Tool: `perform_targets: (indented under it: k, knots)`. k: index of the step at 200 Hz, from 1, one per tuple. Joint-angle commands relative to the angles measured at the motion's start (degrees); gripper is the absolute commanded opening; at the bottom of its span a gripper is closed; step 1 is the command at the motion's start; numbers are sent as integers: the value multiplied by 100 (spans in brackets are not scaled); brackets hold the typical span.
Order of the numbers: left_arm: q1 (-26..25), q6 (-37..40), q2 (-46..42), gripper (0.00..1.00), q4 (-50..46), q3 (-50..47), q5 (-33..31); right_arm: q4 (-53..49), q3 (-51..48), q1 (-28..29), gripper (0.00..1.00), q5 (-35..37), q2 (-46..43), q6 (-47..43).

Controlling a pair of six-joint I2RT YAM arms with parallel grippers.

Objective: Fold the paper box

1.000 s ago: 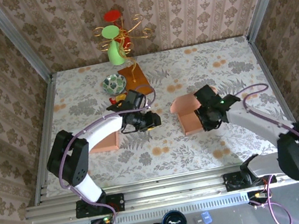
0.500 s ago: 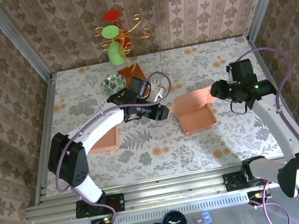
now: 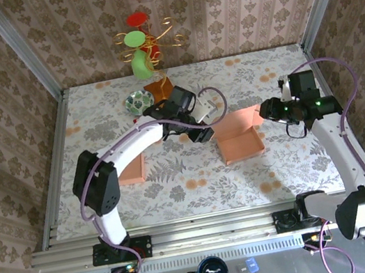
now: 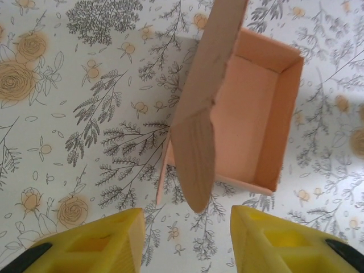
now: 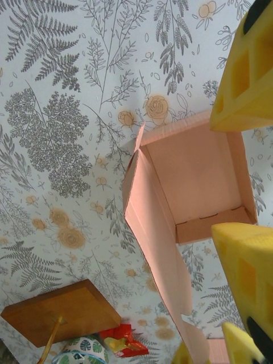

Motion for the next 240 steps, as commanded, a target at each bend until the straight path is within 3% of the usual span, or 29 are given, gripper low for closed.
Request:
perform_targets:
  k: [1, 145, 240]
  knots:
    - [-93, 430, 221, 44, -297, 327, -123, -127, 217, -79, 47, -259, 16, 18]
    - [-261, 704, 547, 5, -365, 498, -270, -121, 181, -152, 43, -616, 25, -83]
    - [-65, 1408, -10, 0, -851, 124, -670, -124, 117, -134, 44, -831, -115, -1332]
